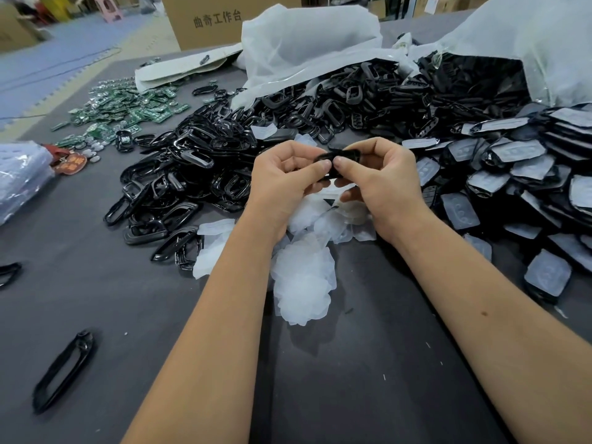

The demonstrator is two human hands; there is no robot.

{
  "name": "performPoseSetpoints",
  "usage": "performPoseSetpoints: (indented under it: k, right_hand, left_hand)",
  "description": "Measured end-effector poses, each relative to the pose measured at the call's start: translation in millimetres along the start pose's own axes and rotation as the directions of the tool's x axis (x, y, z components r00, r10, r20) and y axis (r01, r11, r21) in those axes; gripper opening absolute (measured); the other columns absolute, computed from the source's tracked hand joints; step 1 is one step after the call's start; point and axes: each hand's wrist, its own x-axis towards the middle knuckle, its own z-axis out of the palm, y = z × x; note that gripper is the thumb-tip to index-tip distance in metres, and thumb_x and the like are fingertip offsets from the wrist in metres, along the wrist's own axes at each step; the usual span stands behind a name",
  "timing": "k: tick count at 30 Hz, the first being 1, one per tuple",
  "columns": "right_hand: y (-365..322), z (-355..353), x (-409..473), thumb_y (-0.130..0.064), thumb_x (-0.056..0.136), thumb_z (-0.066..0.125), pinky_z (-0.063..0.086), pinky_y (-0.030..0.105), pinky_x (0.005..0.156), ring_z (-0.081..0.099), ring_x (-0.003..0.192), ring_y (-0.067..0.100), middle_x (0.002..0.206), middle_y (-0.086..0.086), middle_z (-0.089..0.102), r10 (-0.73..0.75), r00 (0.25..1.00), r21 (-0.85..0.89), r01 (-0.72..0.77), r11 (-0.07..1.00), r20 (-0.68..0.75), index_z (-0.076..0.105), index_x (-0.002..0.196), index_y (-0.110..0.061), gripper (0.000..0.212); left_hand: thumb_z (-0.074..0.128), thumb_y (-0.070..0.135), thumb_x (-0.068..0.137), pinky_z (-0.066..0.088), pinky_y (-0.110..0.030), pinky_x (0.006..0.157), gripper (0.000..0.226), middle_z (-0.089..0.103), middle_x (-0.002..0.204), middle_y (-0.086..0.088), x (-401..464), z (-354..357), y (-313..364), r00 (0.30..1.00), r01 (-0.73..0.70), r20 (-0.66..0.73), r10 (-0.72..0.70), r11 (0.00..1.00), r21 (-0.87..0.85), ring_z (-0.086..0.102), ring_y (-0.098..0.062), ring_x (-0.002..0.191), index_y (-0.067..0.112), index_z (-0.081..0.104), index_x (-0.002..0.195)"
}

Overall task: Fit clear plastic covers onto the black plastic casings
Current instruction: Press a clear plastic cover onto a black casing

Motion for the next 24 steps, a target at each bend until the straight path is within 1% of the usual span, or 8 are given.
performPoseSetpoints:
  k: [3, 7, 10, 14, 16, 18, 22, 24]
  right_hand:
    - [1.4, -0.9, 1.0, -0.007, 0.087, 0.081, 0.056, 0.029, 0.048, 0.074, 0.066, 0.021, 0.078, 0.008, 0.076, -0.061, 0.998, -0.106, 0.060, 0.993, -0.012, 0.069, 0.091, -0.009, 0.013]
    - [2.8, -2.7, 2.6, -0.013, 0.086, 0.082, 0.060, 0.036, 0.052, 0.073, 0.059, 0.021, 0.072, 0.003, 0.076, -0.134, 0.991, -0.208, 0.125, 0.970, -0.030, 0.076, 0.086, -0.014, 0.007]
    - [3.6, -1.3, 2.0, -0.016, 0.084, 0.082, 0.062, 0.041, 0.053, 0.072, 0.052, 0.023, 0.067, 0.002, 0.074, -0.184, 0.982, -0.265, 0.169, 0.949, -0.035, 0.075, 0.084, -0.015, 0.007]
    - [2.5, -0.3, 2.2, -0.016, 0.084, 0.081, 0.060, 0.038, 0.049, 0.070, 0.049, 0.021, 0.065, 0.001, 0.073, -0.236, 0.972, -0.296, 0.218, 0.930, -0.024, 0.073, 0.083, -0.016, 0.008]
    - [1.6, -0.7, 2.0, -0.014, 0.084, 0.081, 0.060, 0.037, 0.050, 0.070, 0.052, 0.021, 0.066, 0.004, 0.073, -0.225, 0.974, -0.264, 0.212, 0.941, -0.022, 0.074, 0.084, -0.015, 0.007]
    - [0.4, -1.5, 1.4, -0.010, 0.086, 0.080, 0.058, 0.033, 0.050, 0.069, 0.056, 0.018, 0.068, 0.004, 0.072, -0.186, 0.983, -0.180, 0.181, 0.967, -0.008, 0.074, 0.086, -0.011, 0.007]
    - [-2.6, -0.9, -0.3, -0.003, 0.093, 0.072, 0.057, 0.028, 0.052, 0.068, 0.067, 0.017, 0.079, 0.008, 0.072, -0.078, 0.993, -0.026, 0.080, 0.996, 0.088, 0.073, 0.094, -0.008, 0.005]
    - [-2.8, 0.2, -0.1, -0.002, 0.095, 0.069, 0.057, 0.028, 0.052, 0.069, 0.066, 0.018, 0.080, 0.010, 0.073, -0.040, 0.993, -0.016, 0.042, 0.999, 0.107, 0.073, 0.095, -0.007, 0.007]
  left_hand:
    - [0.077, -0.007, 0.084, 0.055, -0.022, 0.062, 0.019, 0.070, 0.065, 0.001, 1.4, 0.7, -1.3, 0.996, -0.067, -0.056, 0.072, 0.993, 0.092, 0.068, -0.016, 0.062, 0.011, 0.072, 0.082]
    - [0.077, -0.009, 0.081, 0.057, -0.023, 0.067, 0.021, 0.072, 0.070, -0.001, 3.4, -0.7, -2.7, 0.983, -0.128, -0.115, 0.143, 0.984, 0.125, 0.069, -0.014, 0.067, 0.012, 0.074, 0.083]
    - [0.078, -0.007, 0.080, 0.058, -0.027, 0.070, 0.023, 0.073, 0.074, -0.005, 3.3, 0.8, -4.5, 0.979, -0.135, -0.135, 0.155, 0.980, 0.144, 0.068, -0.017, 0.068, 0.015, 0.075, 0.084]
    - [0.077, -0.009, 0.081, 0.058, -0.028, 0.070, 0.023, 0.073, 0.076, -0.006, 3.9, 1.8, -3.0, 0.980, -0.124, -0.145, 0.139, 0.986, 0.110, 0.067, -0.017, 0.069, 0.014, 0.075, 0.086]
    - [0.076, -0.012, 0.082, 0.055, -0.023, 0.066, 0.023, 0.072, 0.074, -0.004, 4.3, 1.6, -1.5, 0.986, -0.102, -0.131, 0.108, 0.993, 0.056, 0.066, -0.014, 0.066, 0.010, 0.074, 0.087]
    - [0.074, -0.014, 0.083, 0.054, -0.020, 0.064, 0.022, 0.073, 0.071, -0.001, 4.6, 0.9, -0.3, 0.992, -0.071, -0.106, 0.070, 0.997, -0.006, 0.066, -0.011, 0.063, 0.007, 0.073, 0.088]
    - [0.072, -0.013, 0.085, 0.053, -0.021, 0.063, 0.019, 0.072, 0.070, -0.003, 4.7, -1.3, 1.1, 0.998, -0.002, -0.065, -0.005, 0.995, -0.100, 0.063, -0.013, 0.060, 0.005, 0.072, 0.091]
    - [0.071, -0.014, 0.086, 0.053, -0.022, 0.063, 0.020, 0.071, 0.069, -0.003, 4.7, -1.2, 0.8, 0.998, 0.012, -0.057, -0.017, 0.995, -0.096, 0.062, -0.015, 0.060, 0.005, 0.072, 0.090]
